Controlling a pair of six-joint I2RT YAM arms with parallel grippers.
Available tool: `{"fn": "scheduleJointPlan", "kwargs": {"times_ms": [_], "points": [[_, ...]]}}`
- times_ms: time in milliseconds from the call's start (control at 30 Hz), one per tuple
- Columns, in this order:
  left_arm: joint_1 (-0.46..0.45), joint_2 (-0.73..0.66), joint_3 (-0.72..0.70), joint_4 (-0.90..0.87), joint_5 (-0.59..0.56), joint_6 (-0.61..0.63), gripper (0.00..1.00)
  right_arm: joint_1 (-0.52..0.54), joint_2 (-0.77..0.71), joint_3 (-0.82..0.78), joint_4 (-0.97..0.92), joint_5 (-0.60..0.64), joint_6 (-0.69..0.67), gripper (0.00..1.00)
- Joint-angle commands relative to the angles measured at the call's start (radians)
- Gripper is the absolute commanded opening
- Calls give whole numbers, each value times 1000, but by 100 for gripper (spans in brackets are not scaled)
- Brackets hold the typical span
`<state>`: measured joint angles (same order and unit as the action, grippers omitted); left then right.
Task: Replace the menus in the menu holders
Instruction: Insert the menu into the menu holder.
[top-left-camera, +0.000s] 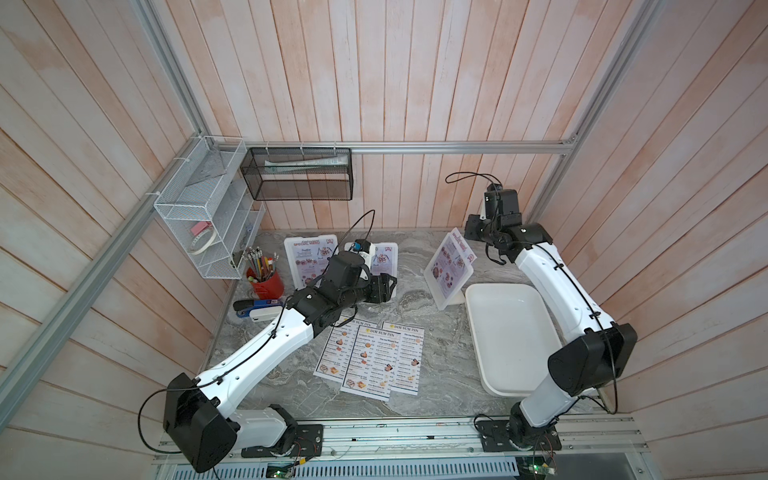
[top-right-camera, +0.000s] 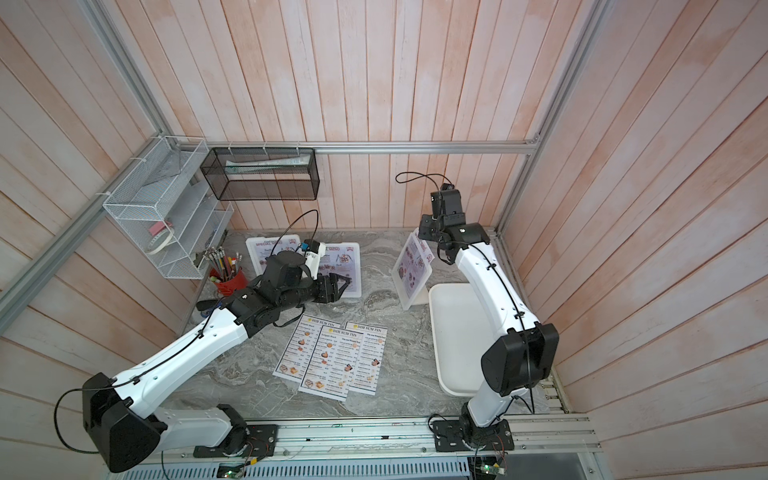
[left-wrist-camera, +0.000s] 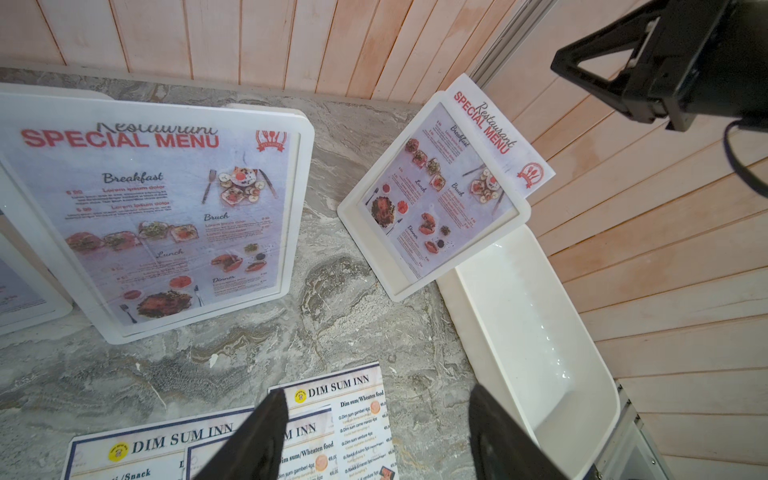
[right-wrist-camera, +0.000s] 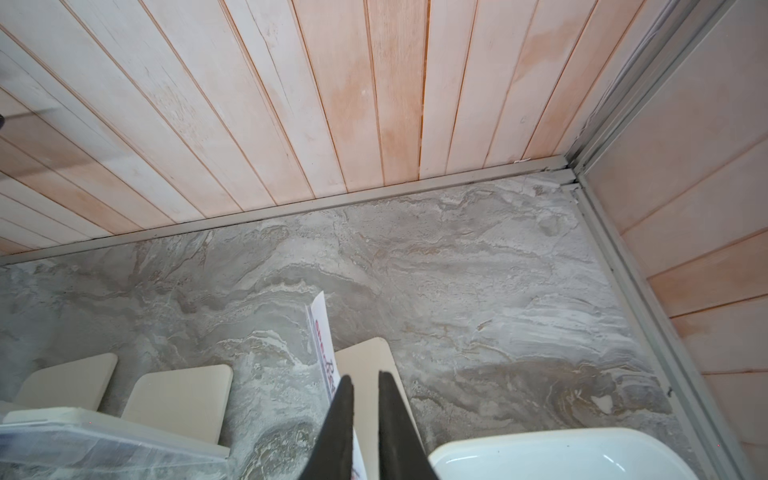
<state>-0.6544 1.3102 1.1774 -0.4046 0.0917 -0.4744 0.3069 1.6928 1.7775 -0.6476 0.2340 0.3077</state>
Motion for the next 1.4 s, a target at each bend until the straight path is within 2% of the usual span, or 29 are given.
{"fn": "scheduleJointPlan", "kwargs": {"times_ms": [0,367,1033,1233,1367], "points": [[4,-20,11,1,-18,16,71,12,71,32,-109,119,-67,15],[4,-14,31,-11,-18,23,71,44,120,45,-142,128,-74,14],[8,-6,52,-24,-14,41,72,67,48,-85,-128,120,-32,13],[8,-3,54,-20,-10,40,71,62,24,-66,-113,109,-31,14],[10,-2,60,-24,-11,40,71,44,5,-34,-128,58,-31,18]]}}
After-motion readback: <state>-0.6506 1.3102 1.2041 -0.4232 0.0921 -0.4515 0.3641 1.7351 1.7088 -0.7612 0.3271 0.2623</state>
